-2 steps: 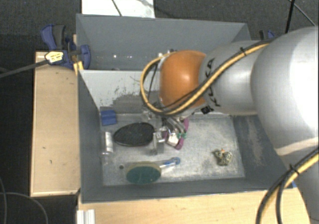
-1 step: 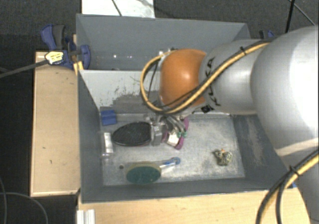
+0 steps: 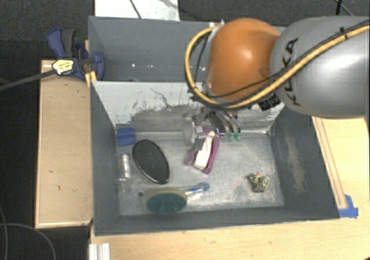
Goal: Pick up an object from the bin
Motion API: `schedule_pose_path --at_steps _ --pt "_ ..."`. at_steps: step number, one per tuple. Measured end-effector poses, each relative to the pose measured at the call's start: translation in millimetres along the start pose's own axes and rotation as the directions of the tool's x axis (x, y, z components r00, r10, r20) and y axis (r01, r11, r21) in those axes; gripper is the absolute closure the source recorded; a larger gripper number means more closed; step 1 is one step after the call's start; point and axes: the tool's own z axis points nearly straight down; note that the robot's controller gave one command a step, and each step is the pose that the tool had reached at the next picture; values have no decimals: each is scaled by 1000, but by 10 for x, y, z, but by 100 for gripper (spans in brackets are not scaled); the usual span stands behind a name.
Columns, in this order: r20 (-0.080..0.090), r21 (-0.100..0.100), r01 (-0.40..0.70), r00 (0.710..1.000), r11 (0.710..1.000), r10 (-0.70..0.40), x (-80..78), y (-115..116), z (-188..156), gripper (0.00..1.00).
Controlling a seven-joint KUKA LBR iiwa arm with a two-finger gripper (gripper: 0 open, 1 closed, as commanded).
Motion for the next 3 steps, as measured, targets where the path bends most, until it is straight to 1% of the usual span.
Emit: schedule_pose_path --at_steps 1,2,3 --pt "-8 0 -4 1000 1000 4 15 1 49 0" --pt "-16 -2 78 997 997 -78 -233 666 1294 0" --pt "-10 -1 71 997 998 -71 -253 638 1252 100"
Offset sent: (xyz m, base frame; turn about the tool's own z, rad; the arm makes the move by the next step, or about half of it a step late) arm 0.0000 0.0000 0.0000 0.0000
